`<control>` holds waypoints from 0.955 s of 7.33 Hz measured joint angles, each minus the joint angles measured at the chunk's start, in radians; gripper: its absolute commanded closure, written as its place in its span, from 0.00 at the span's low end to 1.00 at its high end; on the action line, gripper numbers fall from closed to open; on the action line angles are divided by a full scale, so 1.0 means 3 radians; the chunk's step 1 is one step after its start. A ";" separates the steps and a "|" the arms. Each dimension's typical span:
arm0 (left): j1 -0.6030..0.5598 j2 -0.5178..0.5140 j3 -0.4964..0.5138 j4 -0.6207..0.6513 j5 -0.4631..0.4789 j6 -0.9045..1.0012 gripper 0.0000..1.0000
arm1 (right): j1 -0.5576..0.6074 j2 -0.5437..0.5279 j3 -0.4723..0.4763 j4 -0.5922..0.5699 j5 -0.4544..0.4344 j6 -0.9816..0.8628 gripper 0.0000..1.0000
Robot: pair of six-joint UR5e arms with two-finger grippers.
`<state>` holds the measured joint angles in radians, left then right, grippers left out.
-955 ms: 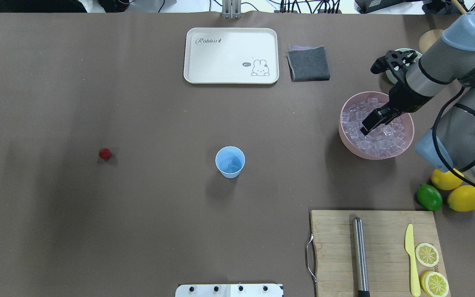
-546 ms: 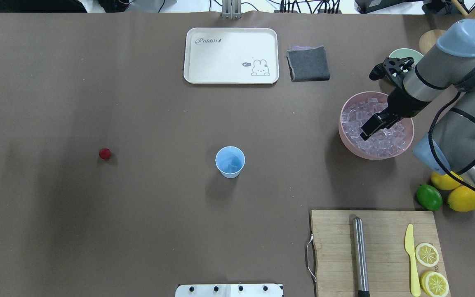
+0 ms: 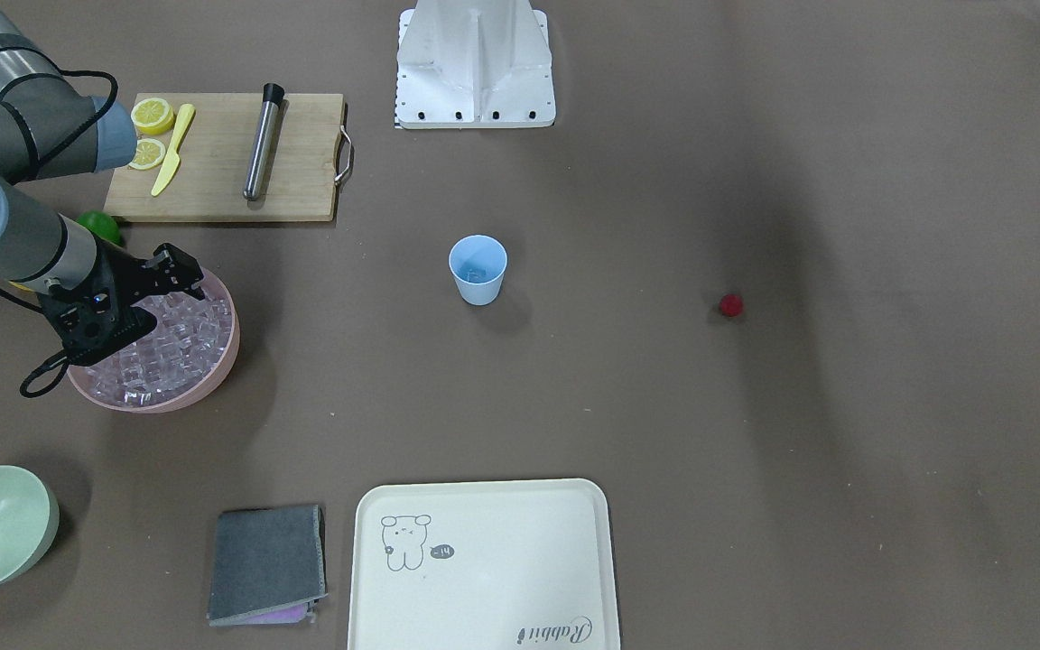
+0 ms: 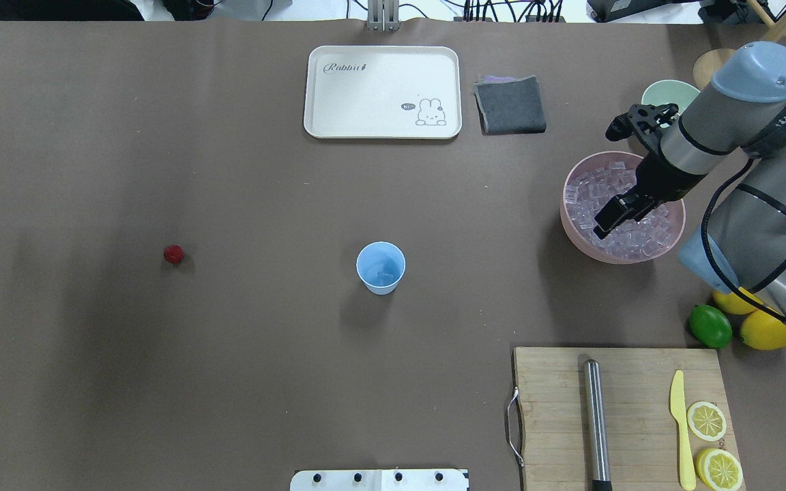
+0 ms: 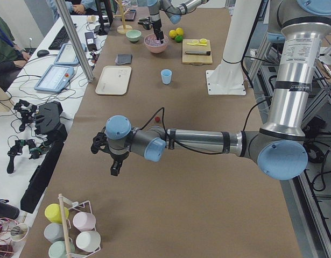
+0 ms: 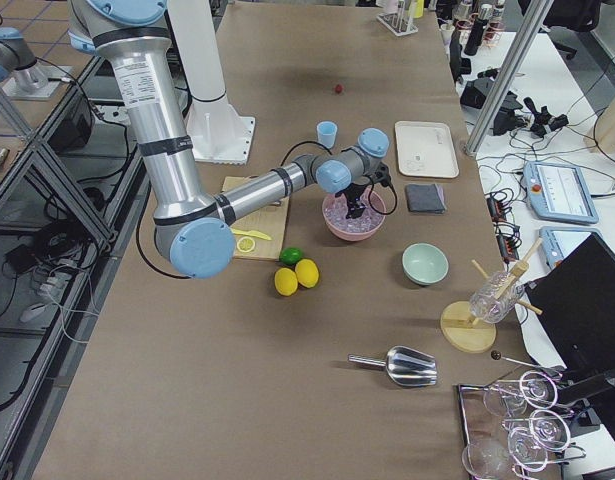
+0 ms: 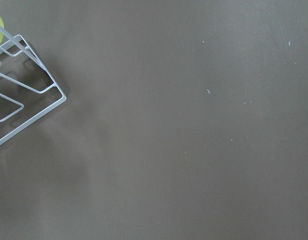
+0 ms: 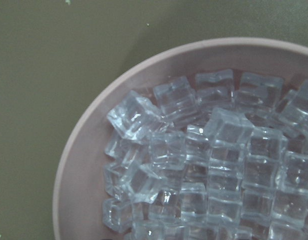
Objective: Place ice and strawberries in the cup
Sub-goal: 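Lower the right gripper into the bowl and grasp another ice cube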
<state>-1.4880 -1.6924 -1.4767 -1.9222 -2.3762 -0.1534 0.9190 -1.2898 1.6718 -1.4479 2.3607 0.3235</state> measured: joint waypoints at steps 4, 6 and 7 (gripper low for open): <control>0.0000 -0.0007 0.0003 0.0003 0.0000 0.0000 0.02 | -0.0043 0.0025 -0.0050 -0.0002 0.0007 0.0009 0.20; 0.0000 -0.0009 0.0003 0.0001 0.0000 0.0000 0.02 | -0.0049 0.0026 -0.0059 -0.0003 0.0013 0.0009 0.55; 0.0000 -0.0009 0.0000 0.0001 0.0000 -0.0003 0.02 | -0.0051 0.0027 -0.0065 -0.0004 0.0019 0.0006 0.67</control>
<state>-1.4880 -1.6950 -1.4768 -1.9218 -2.3761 -0.1543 0.9037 -1.2816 1.6523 -1.4492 2.3665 0.3254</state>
